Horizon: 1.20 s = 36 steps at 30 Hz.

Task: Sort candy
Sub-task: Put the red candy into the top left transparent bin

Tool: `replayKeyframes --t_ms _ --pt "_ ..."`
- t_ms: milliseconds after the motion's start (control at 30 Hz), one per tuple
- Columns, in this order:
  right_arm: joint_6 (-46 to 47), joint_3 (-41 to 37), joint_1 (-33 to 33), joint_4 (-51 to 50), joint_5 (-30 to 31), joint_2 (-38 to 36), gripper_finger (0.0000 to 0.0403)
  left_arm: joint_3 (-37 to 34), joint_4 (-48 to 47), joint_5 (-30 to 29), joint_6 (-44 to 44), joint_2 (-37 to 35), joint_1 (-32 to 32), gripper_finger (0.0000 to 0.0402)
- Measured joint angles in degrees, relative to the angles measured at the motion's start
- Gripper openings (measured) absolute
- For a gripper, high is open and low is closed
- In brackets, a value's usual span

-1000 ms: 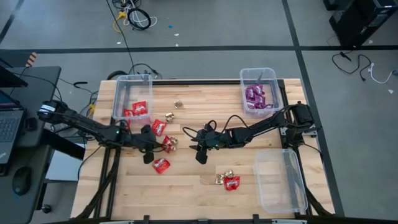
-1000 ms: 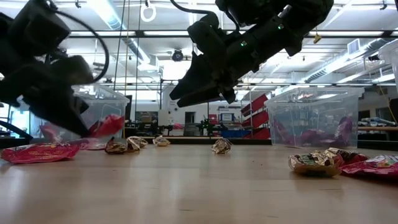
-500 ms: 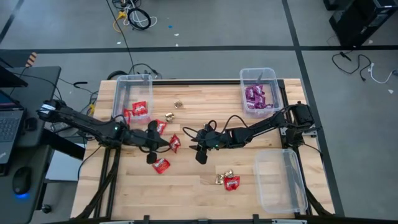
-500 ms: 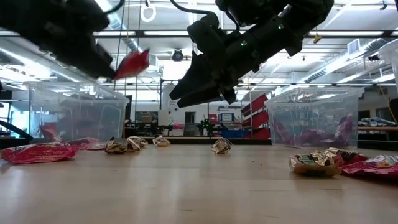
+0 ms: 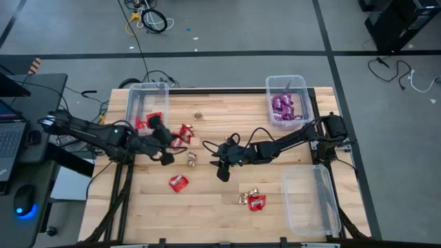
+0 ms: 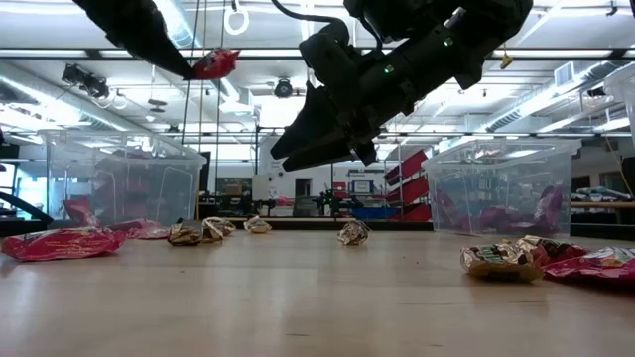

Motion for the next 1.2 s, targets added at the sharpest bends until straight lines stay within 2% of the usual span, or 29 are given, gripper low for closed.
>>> replayKeyframes --t_ms 233,367,733,1200 --pt "-1.1 0.0 -0.1 0.0 0.0 0.0 0.0151 4.6 -13.4 -13.0 -9.8 -3.9 1.3 0.0000" --pt "-1.4 0.0 -0.1 0.0 0.0 0.0 0.0151 6.5 -17.2 -14.7 -11.5 -6.9 4.5 0.0000" --pt "-1.5 0.0 -0.1 0.0 0.7 0.0 0.0151 8.1 -18.8 -11.7 -4.9 -12.7 16.8 0.0000" --pt "-1.5 0.0 -0.1 0.1 1.3 0.0 0.0151 8.1 -20.9 -2.6 2.0 -10.9 34.5 0.0000"
